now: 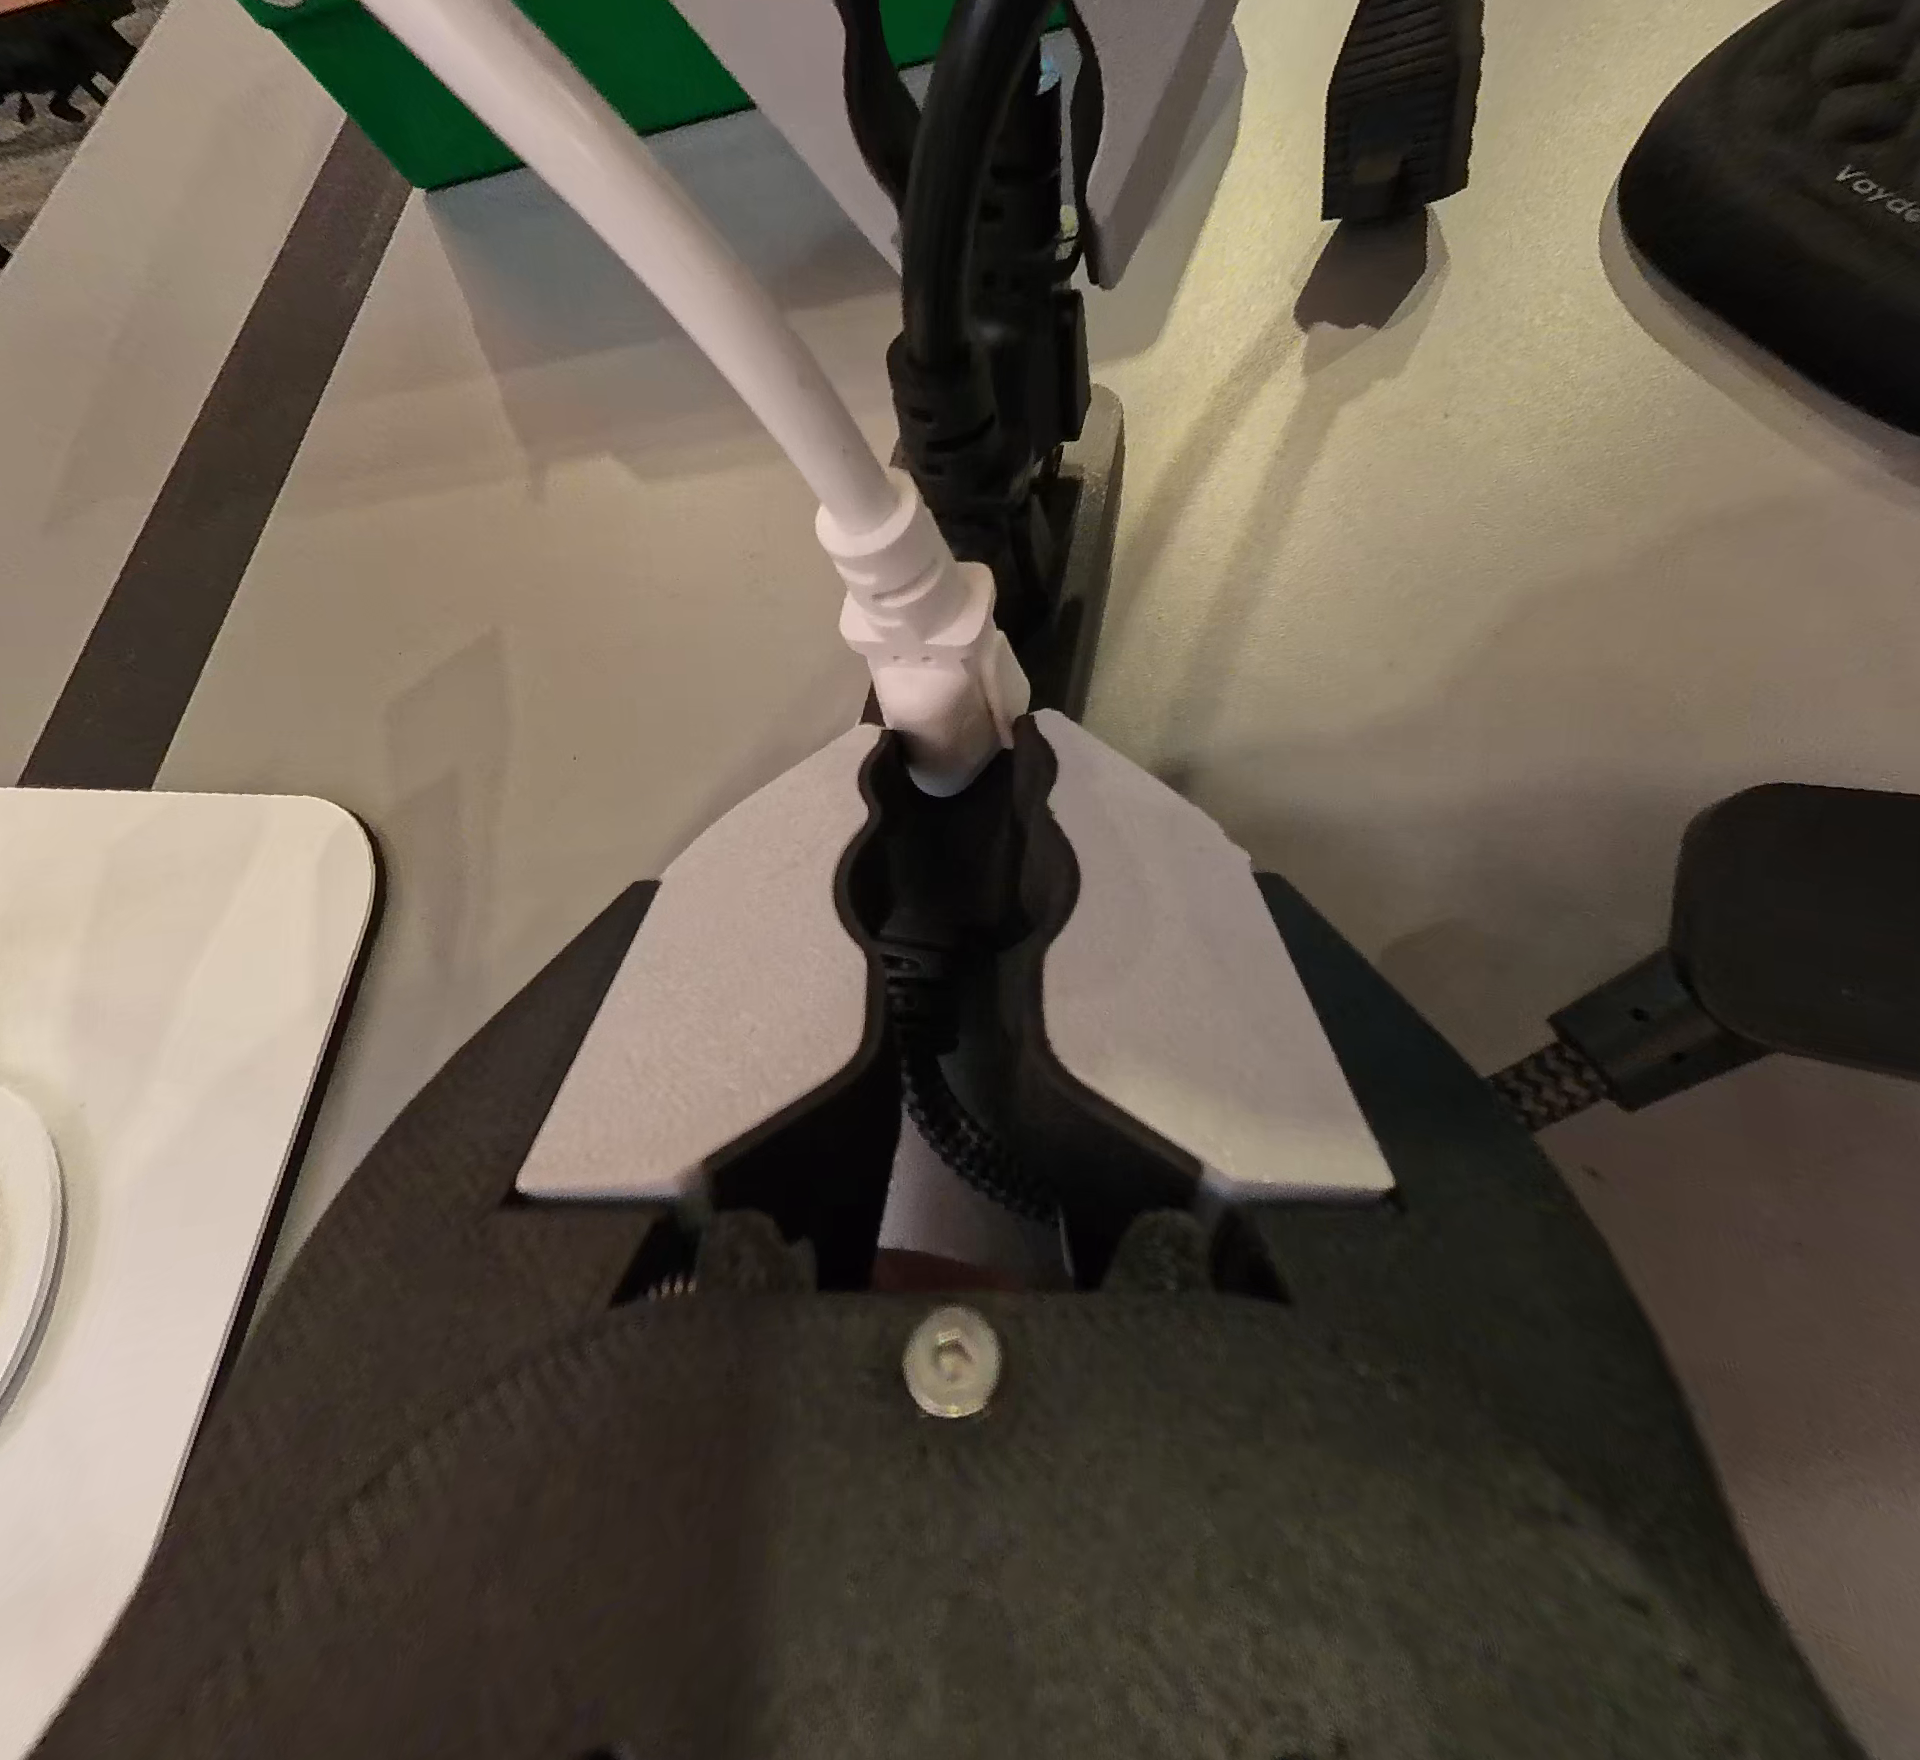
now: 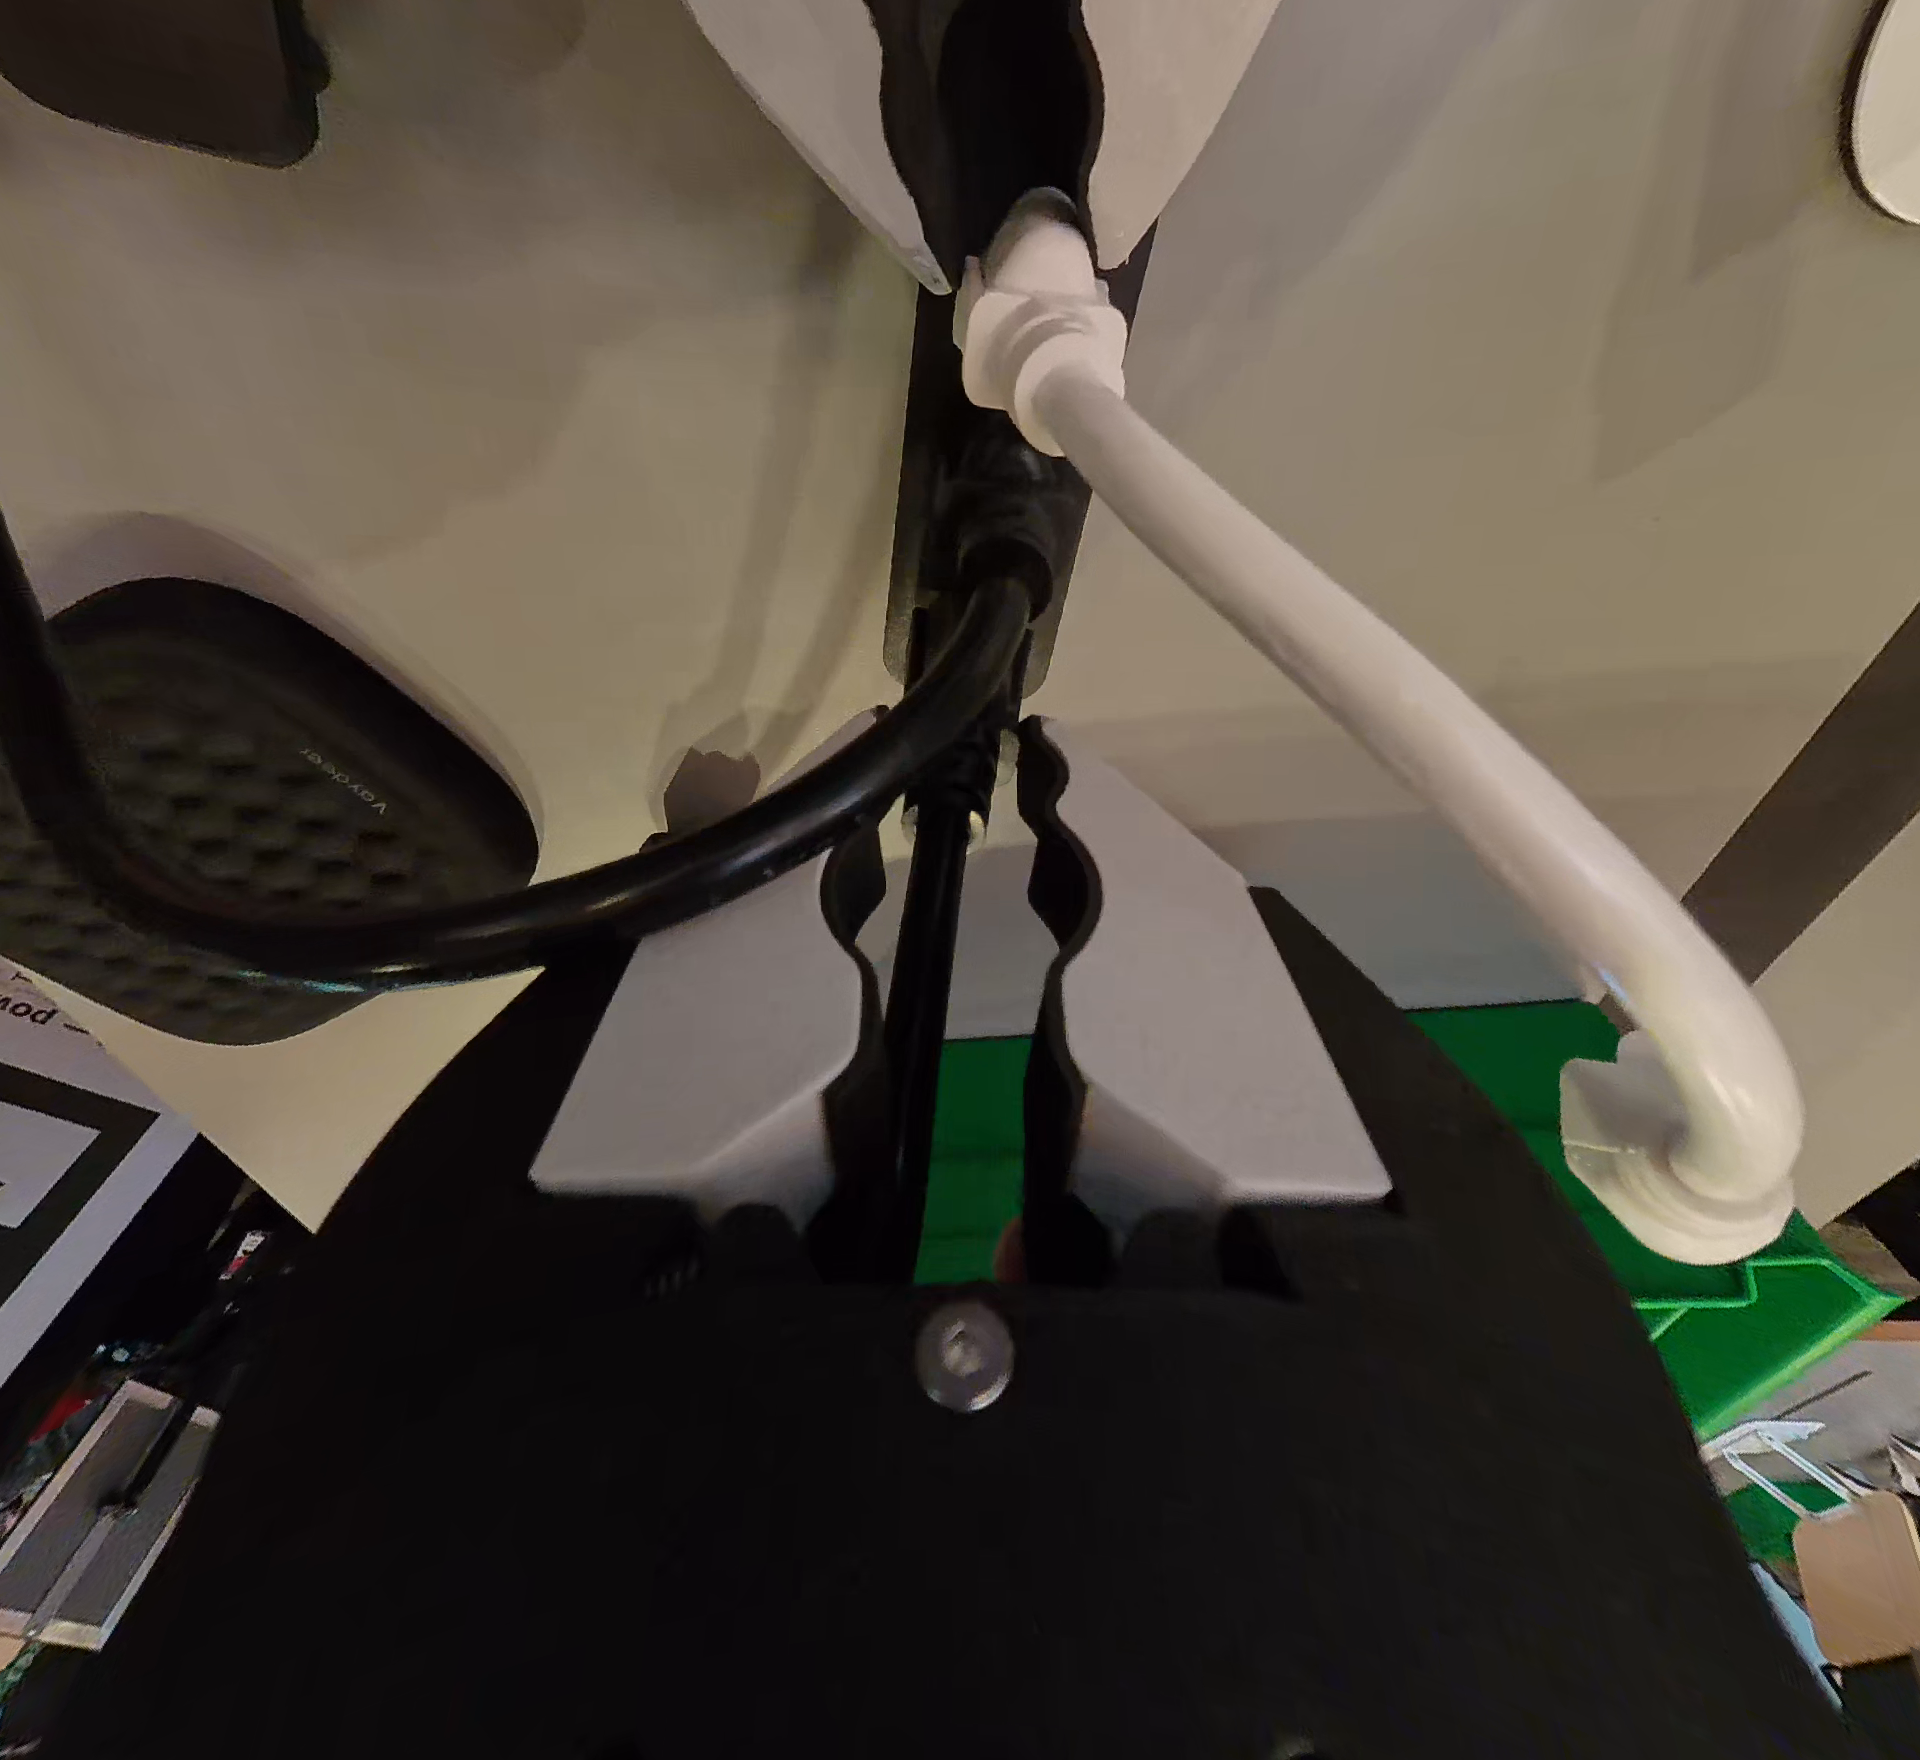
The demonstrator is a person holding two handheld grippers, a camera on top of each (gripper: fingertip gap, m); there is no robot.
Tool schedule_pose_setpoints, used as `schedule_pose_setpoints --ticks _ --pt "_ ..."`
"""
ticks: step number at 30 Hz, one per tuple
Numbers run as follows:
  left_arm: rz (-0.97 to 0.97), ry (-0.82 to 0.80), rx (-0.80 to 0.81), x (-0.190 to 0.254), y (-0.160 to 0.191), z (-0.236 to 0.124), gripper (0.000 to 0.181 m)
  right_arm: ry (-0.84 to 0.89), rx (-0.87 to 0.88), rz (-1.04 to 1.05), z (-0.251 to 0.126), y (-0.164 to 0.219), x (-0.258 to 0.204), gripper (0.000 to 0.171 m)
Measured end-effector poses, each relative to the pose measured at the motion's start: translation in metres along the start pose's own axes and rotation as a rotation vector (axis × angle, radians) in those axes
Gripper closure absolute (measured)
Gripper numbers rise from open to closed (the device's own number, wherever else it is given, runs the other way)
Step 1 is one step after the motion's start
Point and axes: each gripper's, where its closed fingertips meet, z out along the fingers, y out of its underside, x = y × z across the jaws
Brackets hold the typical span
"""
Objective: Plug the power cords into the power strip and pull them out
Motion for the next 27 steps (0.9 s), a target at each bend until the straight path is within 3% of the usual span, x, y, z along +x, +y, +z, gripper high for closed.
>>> schedule_pose_setpoints --ticks 13,27 --pt "0.000 -0.001 0.000 0.0001 -0.0002 0.0002 0.161 -0.031 0.084 0.108 0.0017 -0.0035 -0.0005 0.150" --pt "0.001 -0.005 0.000 -0.0001 -0.0004 0.0003 0.161 -0.017 0.068 0.081 0.0050 -0.0075 0.0017 0.151"
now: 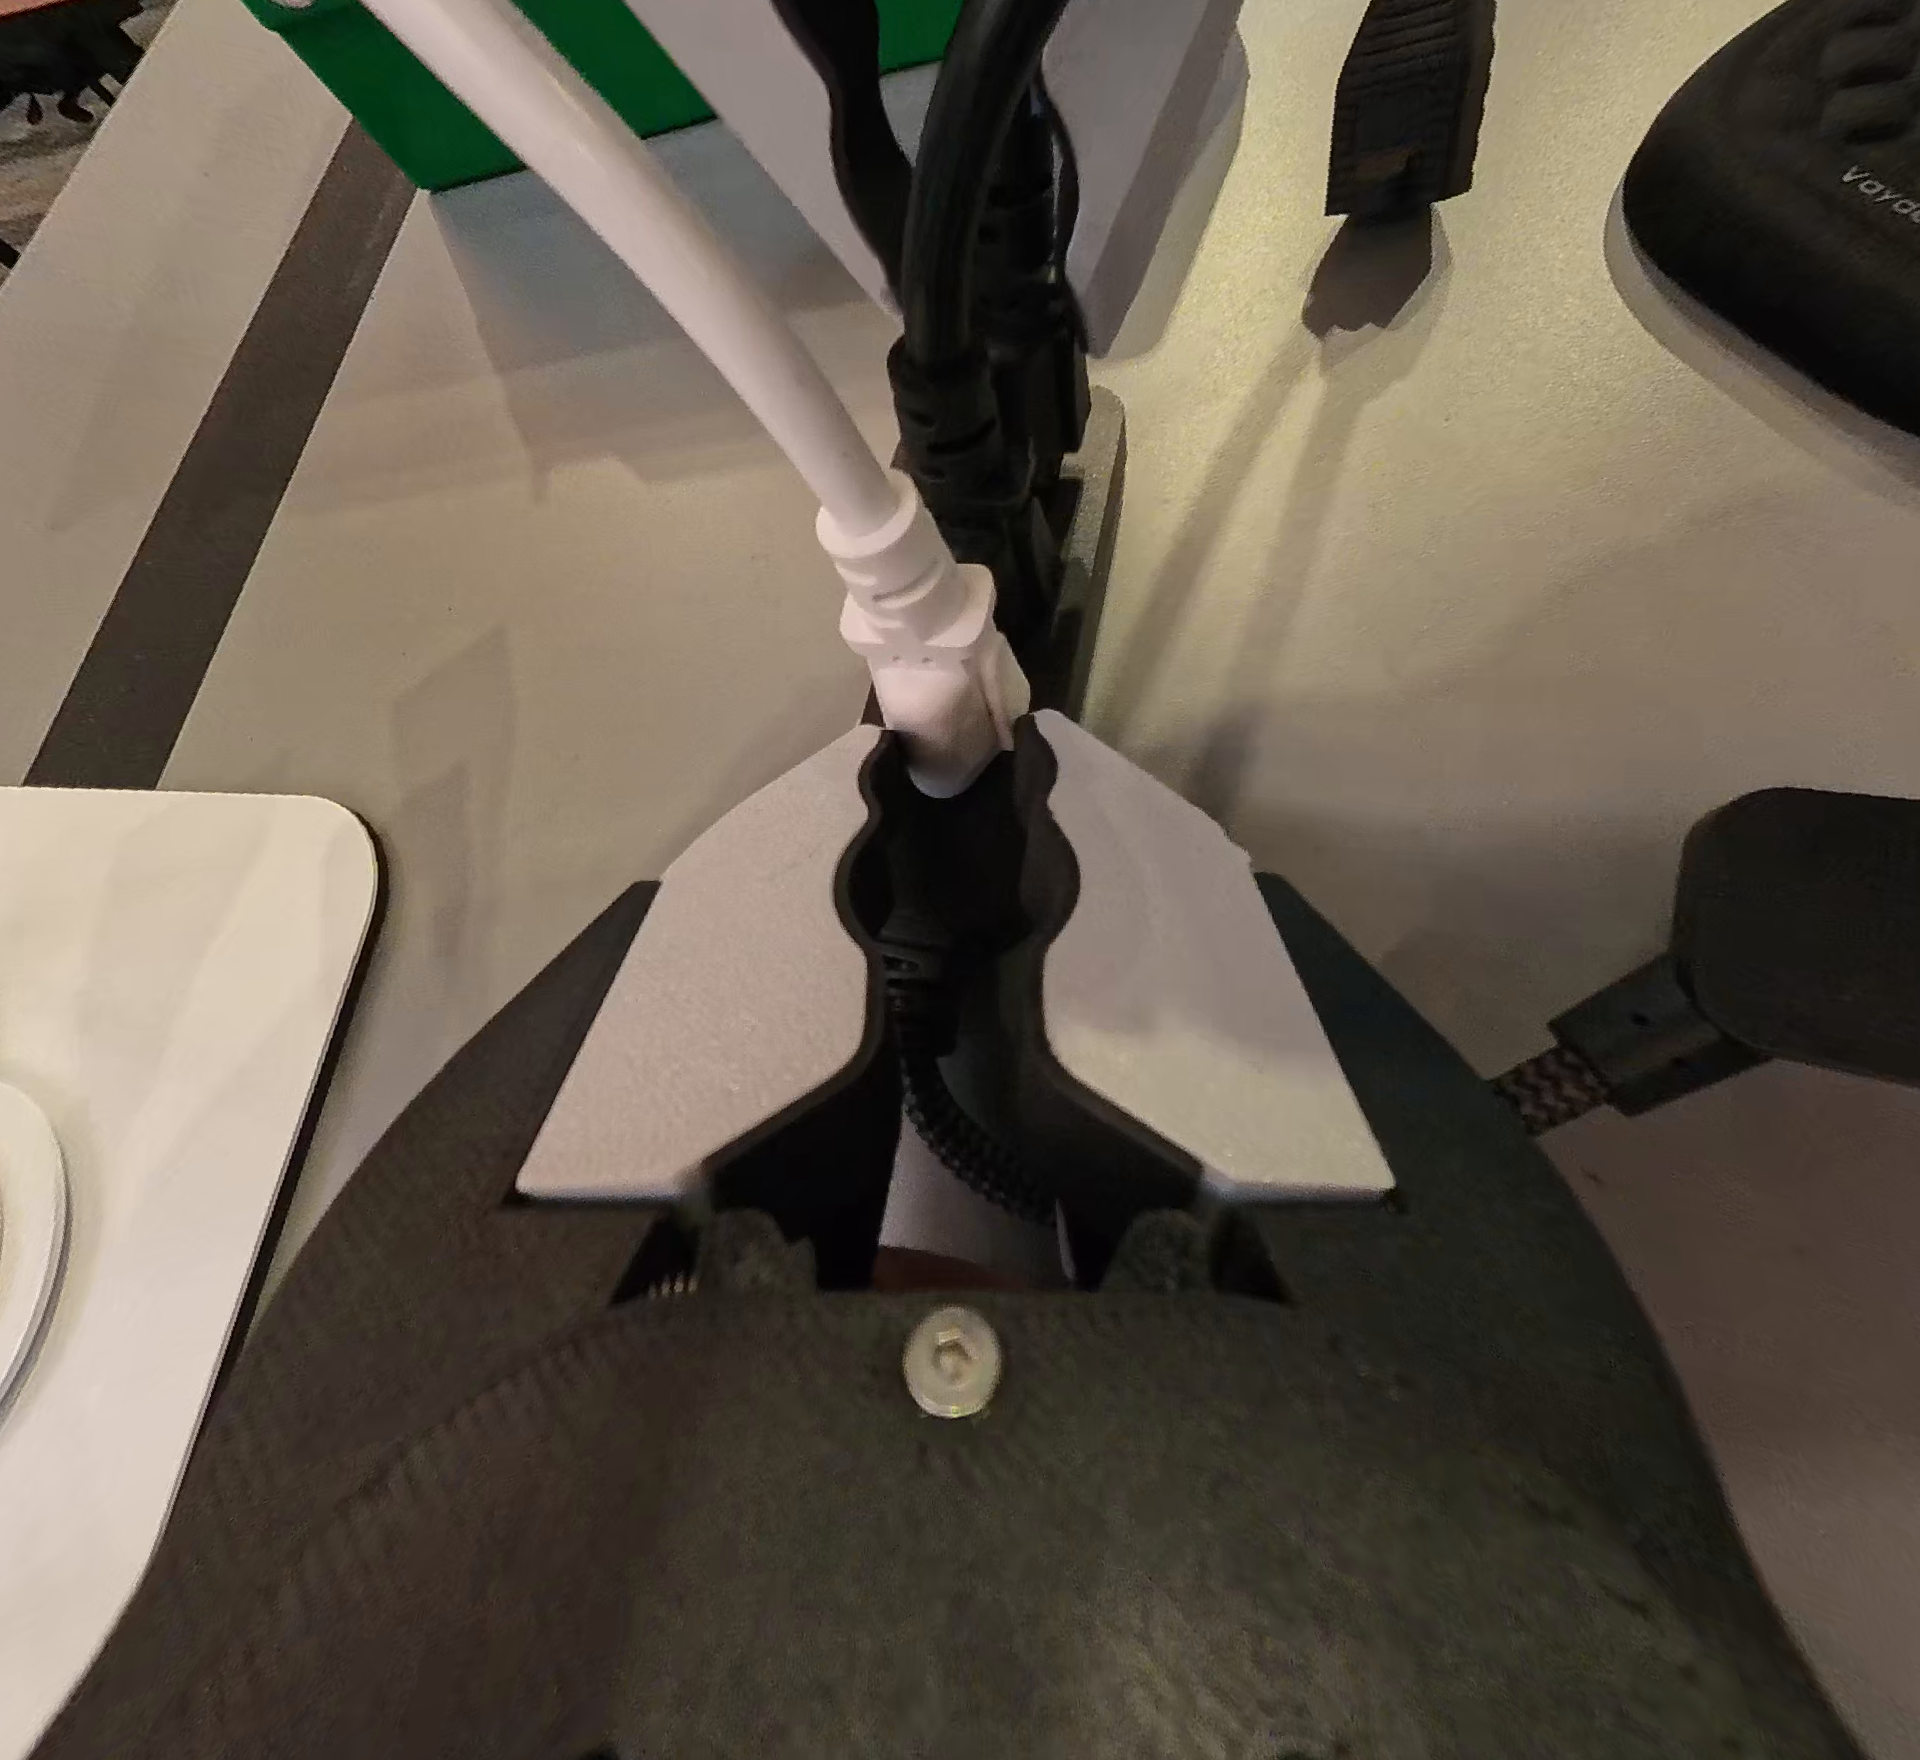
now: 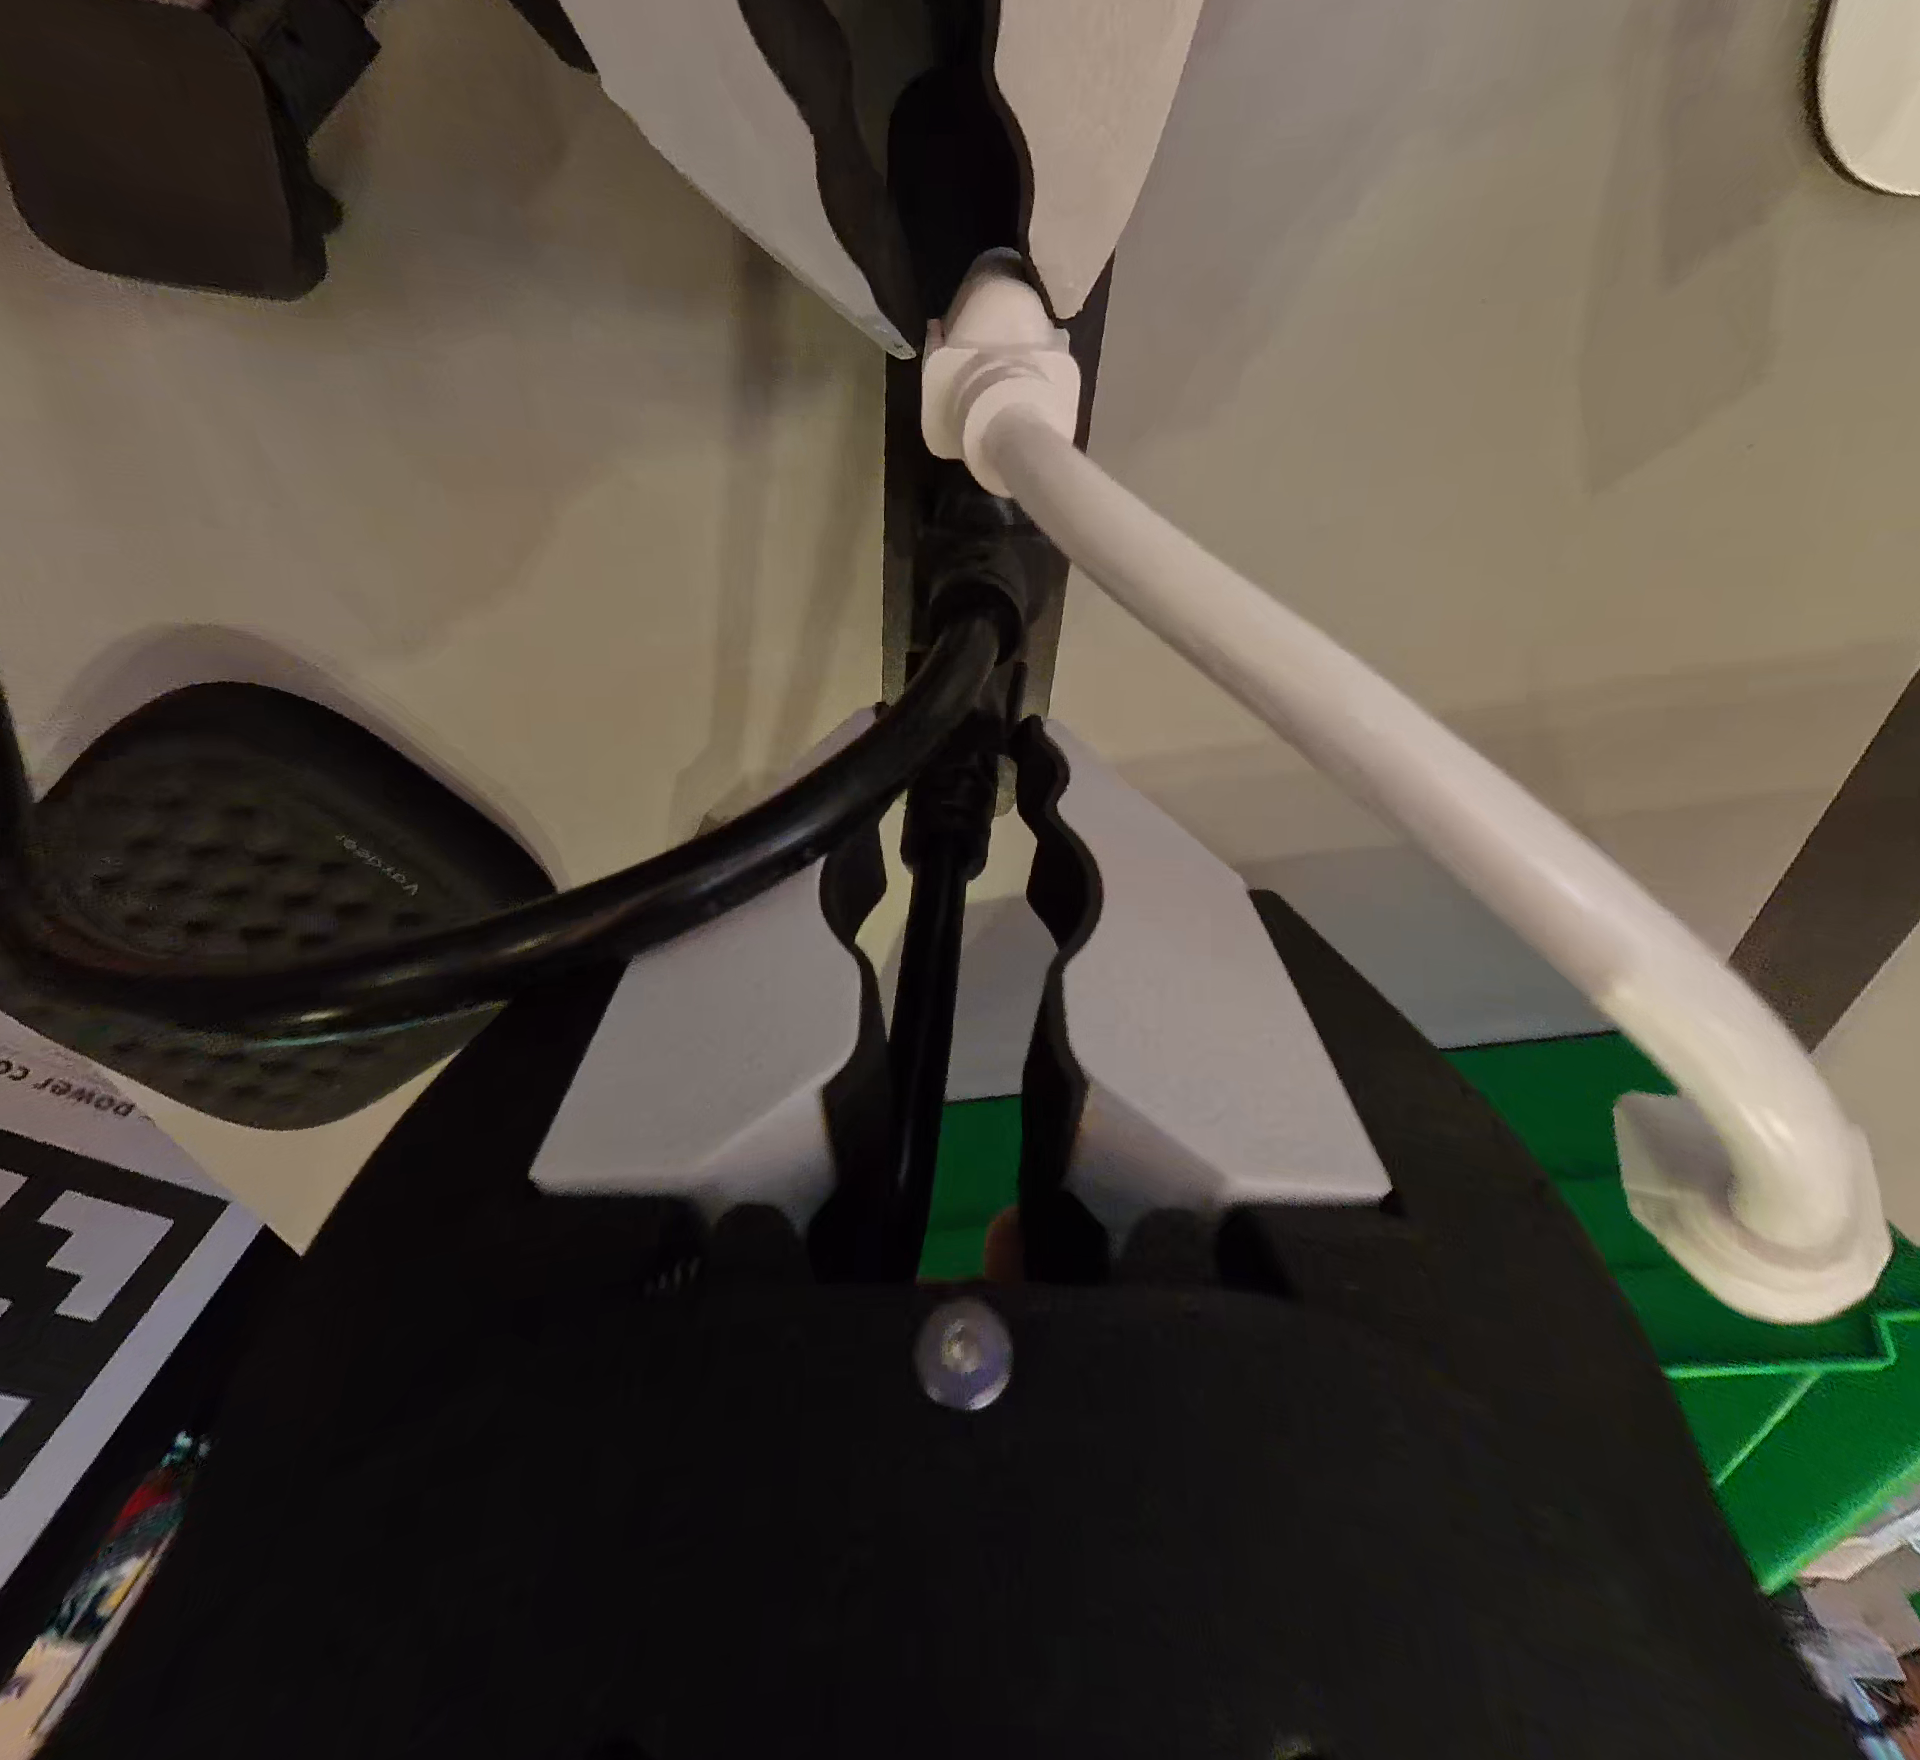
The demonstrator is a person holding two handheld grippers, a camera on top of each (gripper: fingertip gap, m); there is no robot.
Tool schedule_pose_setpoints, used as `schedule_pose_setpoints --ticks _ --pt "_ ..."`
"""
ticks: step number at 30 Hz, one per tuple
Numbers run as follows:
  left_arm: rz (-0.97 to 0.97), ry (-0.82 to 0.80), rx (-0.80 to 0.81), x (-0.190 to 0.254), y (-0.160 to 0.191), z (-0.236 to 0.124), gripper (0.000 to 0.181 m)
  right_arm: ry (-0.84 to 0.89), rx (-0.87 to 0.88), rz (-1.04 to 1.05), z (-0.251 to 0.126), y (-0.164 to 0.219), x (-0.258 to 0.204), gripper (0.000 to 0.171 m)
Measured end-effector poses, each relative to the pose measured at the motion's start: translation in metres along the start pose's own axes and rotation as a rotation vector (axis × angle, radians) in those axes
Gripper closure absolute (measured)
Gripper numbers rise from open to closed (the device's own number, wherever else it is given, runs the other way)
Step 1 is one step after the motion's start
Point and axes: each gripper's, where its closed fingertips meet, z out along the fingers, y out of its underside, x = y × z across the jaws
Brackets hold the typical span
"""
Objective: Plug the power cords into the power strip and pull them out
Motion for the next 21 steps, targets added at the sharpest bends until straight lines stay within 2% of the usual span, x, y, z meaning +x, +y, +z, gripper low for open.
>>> schedule_pose_setpoints --ticks 10,21 --pt "0.002 -0.003 -0.001 -0.0003 0.0001 0.0000 0.161 -0.034 -0.084 -0.048 0.0014 -0.0039 0.0009 0.151" --pt "-0.001 -0.005 -0.001 -0.0004 0.0001 0.0001 0.161 -0.088 -0.044 -0.027 0.0030 -0.0061 0.0020 0.151"
